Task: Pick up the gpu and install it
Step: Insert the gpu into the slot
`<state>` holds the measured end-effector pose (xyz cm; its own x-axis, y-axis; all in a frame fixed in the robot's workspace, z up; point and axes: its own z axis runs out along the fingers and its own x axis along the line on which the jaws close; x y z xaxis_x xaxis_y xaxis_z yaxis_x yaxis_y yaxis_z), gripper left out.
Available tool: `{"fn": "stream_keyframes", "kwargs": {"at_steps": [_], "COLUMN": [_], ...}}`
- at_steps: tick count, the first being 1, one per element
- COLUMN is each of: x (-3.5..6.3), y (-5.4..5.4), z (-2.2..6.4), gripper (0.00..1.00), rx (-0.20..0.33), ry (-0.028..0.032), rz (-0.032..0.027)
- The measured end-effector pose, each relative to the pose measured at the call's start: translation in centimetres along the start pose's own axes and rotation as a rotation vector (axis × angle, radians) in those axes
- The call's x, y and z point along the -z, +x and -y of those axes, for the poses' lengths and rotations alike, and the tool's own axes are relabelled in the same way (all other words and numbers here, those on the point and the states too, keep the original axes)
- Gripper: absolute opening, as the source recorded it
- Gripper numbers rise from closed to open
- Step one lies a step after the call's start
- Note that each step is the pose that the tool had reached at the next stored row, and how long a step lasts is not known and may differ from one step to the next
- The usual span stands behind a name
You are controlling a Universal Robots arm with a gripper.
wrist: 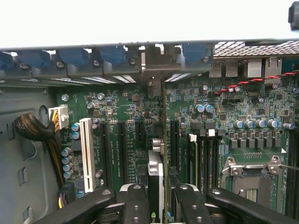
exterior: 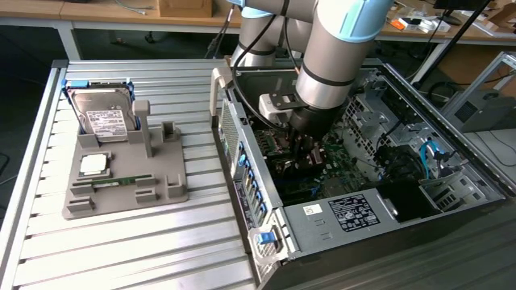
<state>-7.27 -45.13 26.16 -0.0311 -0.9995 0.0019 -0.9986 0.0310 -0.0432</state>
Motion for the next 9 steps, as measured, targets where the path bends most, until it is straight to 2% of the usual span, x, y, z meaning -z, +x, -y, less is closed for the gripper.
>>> {"fn": "stream_keyframes", "kwargs": {"at_steps": [9], "x": [-0.13], "y": [0.0], "z": [-0.01], "gripper": [0.27], "rx": [0.0], "ry": [0.0], "rz": [0.0]}}
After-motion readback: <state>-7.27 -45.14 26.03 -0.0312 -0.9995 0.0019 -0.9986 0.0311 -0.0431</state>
